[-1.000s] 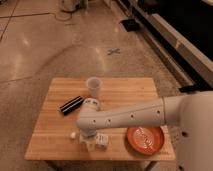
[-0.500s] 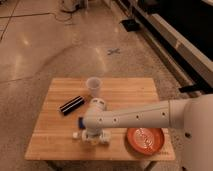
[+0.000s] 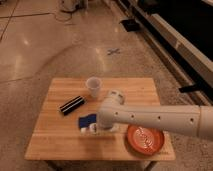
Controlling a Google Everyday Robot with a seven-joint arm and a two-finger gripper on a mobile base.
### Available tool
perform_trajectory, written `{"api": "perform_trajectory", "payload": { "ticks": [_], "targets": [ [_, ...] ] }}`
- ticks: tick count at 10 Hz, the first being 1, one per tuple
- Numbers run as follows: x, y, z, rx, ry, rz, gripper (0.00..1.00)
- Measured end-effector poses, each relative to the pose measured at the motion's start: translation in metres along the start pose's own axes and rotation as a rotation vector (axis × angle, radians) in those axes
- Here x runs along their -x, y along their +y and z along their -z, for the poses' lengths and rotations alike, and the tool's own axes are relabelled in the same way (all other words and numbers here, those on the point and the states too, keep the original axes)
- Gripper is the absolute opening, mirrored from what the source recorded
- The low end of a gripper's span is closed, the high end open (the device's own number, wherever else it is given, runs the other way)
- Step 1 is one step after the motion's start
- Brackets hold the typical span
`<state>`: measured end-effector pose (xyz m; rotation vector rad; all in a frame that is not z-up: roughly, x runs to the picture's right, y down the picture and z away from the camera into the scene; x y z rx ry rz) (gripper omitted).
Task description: Place the bottle in the ceramic bowl
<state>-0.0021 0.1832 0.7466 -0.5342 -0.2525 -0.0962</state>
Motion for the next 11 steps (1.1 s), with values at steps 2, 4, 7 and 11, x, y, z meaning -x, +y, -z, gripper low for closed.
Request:
{"api": "perform_trajectory", "payload": {
  "ticks": [2, 4, 7, 11],
  "targets": [
    [-0.039, -0.003, 0.006, 0.011, -0.007, -0.035, 0.00],
    [-0.075, -0.005, 0.003, 0.023, -0.001, -0.071, 0.00],
    [-0.131, -0.003, -0.006, 0.042, 0.003, -0.129, 0.00],
    [-0.167, -0.004, 0.004, 0.016, -0.064, -0.184, 0.00]
  ]
}}
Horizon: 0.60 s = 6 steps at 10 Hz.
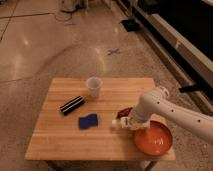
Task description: Place the bottle in the ceramic bowl
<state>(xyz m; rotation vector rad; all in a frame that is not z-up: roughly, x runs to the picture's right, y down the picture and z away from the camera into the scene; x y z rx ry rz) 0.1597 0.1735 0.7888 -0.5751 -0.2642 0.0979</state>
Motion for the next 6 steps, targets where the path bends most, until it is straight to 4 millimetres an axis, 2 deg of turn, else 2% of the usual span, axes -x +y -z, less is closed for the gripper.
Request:
{"api": "perform_trajectory", "payload": {
  "ticks": [4, 6],
  "targets": [
    [-0.007, -0.002, 0.032, -0.056, -0.108, -0.009, 0.00],
    [-0.015, 0.004, 0.043, -0.067, -0.130, -0.004, 0.00]
  ]
}}
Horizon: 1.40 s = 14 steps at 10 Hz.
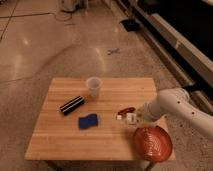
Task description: Place the bottle in the ceramic bowl
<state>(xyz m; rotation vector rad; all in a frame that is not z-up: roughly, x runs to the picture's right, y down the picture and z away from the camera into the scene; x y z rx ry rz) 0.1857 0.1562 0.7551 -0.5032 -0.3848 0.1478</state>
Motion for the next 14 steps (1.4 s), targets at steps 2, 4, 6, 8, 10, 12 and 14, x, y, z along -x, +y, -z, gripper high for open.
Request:
{"api": "perform_trajectory", "payload": {
  "ticks": [2, 4, 6, 8, 10, 12, 14],
  "targets": [
    [-0.011, 0.018, 0.008, 0.011, -0.013, 0.011, 0.00],
    [-0.022, 0.041, 0.015, 0.028, -0.030, 0.030, 0.03],
    [-0.034, 0.057, 0.020, 0.036, -0.041, 0.036, 0.19],
    [-0.049, 0.065, 0.021, 0.043, -0.050, 0.024, 0.41],
    [-0.058, 0.069, 0.023, 0.040, -0.064, 0.008, 0.59],
    [-0.059, 0.069, 0.024, 0.038, -0.068, 0.006, 0.67],
    [-0.059, 0.070, 0.023, 0.038, -0.068, 0.005, 0.67]
  ]
}}
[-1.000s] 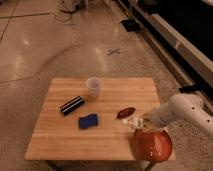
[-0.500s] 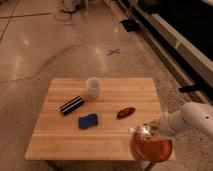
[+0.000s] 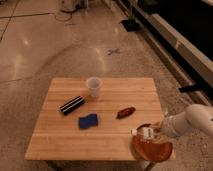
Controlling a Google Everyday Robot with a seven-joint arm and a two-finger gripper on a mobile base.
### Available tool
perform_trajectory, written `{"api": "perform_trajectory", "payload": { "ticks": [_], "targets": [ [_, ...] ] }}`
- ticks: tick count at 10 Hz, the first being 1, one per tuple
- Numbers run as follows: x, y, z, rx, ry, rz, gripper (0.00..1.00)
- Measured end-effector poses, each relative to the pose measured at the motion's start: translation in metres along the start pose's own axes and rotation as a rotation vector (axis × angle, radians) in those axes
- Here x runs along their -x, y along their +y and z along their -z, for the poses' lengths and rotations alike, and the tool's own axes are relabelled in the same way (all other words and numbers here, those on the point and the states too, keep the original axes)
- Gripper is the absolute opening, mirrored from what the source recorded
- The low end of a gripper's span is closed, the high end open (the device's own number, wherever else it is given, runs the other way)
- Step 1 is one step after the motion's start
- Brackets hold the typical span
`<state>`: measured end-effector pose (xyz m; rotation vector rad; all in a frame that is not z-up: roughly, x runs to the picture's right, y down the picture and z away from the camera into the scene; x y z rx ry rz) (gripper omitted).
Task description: Place the bottle in the ceramic bowl
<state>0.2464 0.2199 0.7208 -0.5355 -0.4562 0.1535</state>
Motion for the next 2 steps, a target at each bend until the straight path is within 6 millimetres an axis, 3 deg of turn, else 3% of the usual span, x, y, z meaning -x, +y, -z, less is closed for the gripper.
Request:
{"api": "perform_trajectory", "payload": {
  "ticks": [2],
  "targets": [
    [0.0002, -0.0001, -0.0002, 0.000, 0.000, 0.000, 0.67]
  ]
}}
